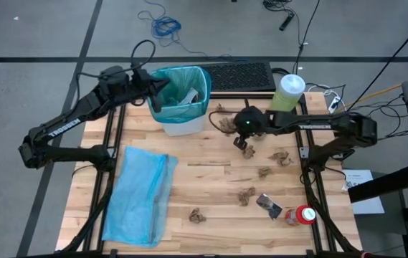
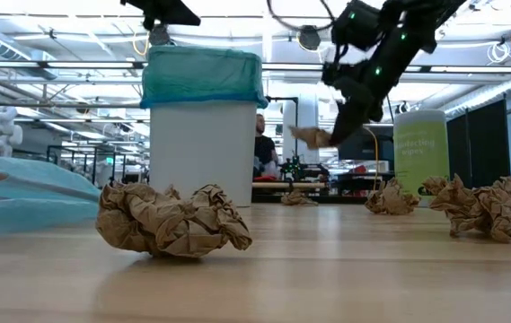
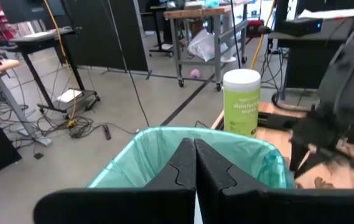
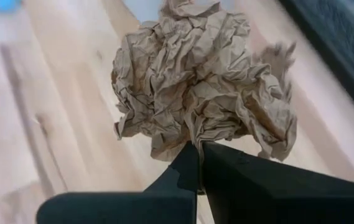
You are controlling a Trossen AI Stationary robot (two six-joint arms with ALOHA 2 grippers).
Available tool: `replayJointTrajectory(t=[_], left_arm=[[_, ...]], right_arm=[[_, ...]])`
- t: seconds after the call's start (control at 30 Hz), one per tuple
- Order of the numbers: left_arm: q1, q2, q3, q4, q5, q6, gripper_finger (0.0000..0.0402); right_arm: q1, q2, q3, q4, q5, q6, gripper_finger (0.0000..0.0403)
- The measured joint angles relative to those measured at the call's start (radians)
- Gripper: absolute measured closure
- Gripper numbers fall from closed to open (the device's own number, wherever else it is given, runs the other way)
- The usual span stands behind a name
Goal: Place trash/remove bag and relplace
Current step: Put the brown paper into the blue trash bag inside the white trash bin
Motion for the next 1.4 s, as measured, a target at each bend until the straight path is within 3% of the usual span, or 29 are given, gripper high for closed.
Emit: replayJointTrajectory(t=[0.4,0.6,1.03,1.4], left_arm=[[0.001,0.001,0.0,-0.03,0.0,0.0,0.0402],[0.001,0.001,0.0,-0.029,0.0,0.019,0.0402],[0.001,0.001,0.0,-0.027,0.0,0.029,0.0402],[0.001,0.001,0.0,-0.022,0.0,0.029,0.0402]], right_arm=[[0.002,-0.129,0.004,0.168,-0.162,-0.078,0.0403],[-0.002,-0.128,0.133,0.154,-0.181,-0.149,0.0403],[-0.089,0.065,0.568,0.079,-0.181,-0.332,0.0403],[-0.134,0.268,0.813,0.035,-0.182,-0.368,0.0403]])
